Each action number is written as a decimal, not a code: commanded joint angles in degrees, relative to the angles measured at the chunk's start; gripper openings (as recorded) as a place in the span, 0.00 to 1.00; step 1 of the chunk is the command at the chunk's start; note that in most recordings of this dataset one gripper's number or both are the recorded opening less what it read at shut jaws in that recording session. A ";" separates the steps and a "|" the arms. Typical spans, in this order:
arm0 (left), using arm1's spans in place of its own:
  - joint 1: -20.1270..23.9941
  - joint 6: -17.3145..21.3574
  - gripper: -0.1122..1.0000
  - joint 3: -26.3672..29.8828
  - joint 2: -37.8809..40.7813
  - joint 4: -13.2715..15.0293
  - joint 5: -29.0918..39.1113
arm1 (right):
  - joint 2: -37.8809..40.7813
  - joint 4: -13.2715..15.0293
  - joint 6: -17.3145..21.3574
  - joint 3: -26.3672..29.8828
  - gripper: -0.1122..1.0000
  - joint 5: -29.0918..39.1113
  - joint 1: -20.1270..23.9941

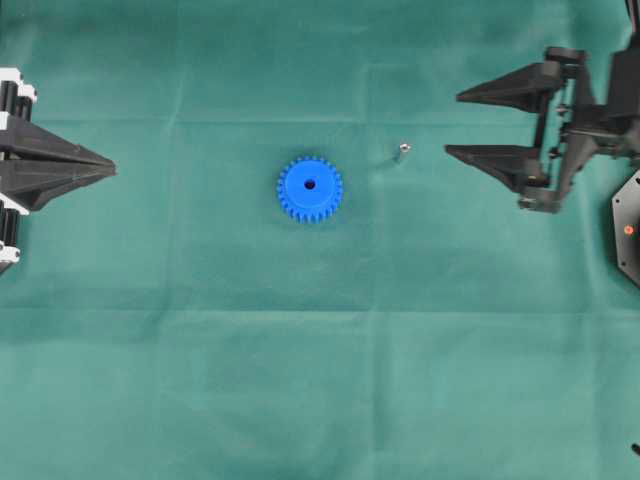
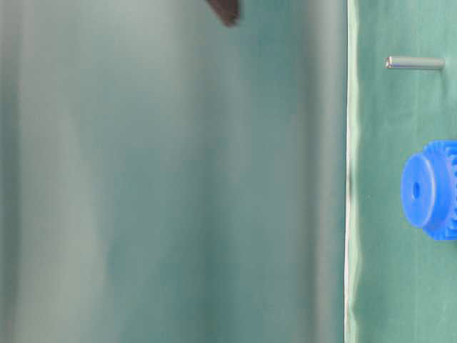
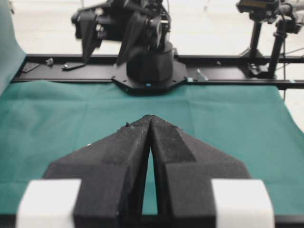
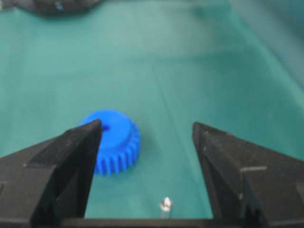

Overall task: Insert the shaft placed at a random location into the center hole of the medium gear at another random location.
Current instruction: 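Move the right gripper open toward the upright silver shaft, then close the right gripper on the silver shaft and lift it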

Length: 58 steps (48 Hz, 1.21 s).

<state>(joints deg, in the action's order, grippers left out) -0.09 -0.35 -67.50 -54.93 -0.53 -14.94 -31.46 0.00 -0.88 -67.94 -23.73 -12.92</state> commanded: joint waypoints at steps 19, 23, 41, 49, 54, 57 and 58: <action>0.09 0.00 0.10 1.41 0.44 -0.26 0.18 | 22.06 -1.41 0.09 1.14 0.81 -14.94 -2.29; 0.18 0.00 0.10 1.41 0.44 -0.26 0.18 | 24.52 -1.76 0.18 1.23 0.81 -16.52 -2.29; 0.09 0.00 0.10 1.41 0.44 -0.26 0.18 | 33.93 -3.52 0.18 3.69 0.80 -19.86 -2.29; 0.09 0.00 0.10 1.41 0.44 -0.26 0.18 | 36.12 -3.87 0.18 4.83 0.80 -20.13 -2.29; 0.09 0.00 0.10 1.41 0.44 -0.26 0.18 | 36.04 -3.96 0.18 4.92 0.79 -20.04 -2.29; 0.09 0.00 0.10 1.32 0.44 -0.26 0.18 | 36.04 -3.96 0.18 4.75 0.79 -19.86 -2.29; 0.18 0.00 0.10 1.32 0.44 -0.26 0.18 | 36.04 -3.96 0.18 4.66 0.78 -19.78 -2.29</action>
<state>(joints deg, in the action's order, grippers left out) 0.00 -0.26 -67.50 -54.93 -0.62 -14.50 5.19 -3.78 -0.79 -63.90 -42.98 -14.94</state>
